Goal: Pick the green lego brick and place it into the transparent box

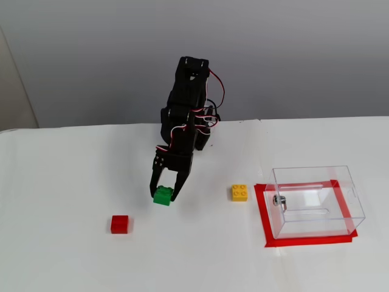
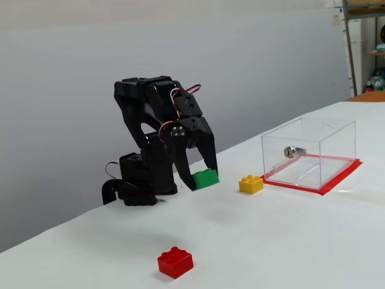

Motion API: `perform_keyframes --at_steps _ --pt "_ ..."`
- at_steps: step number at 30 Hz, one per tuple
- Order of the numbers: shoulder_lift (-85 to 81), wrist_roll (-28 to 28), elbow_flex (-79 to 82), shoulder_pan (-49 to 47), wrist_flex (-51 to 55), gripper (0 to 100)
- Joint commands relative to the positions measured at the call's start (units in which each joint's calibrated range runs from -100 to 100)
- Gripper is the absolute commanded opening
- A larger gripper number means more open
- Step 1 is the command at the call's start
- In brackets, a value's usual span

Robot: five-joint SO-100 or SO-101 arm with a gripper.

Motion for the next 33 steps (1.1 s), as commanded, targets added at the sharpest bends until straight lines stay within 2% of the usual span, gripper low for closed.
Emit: perform_keyframes --at_steps 1,9,15,33 --pt "-6.37 0.46 -1.59 -1.37 3.2 9" --pt "-16.3 0.2 -2.94 -6.4 6.94 9" --pt "-21.73 0.15 -7.55 -14.16 7.02 9" --pt "-10.87 0.09 -19.85 -42.33 6.94 9"
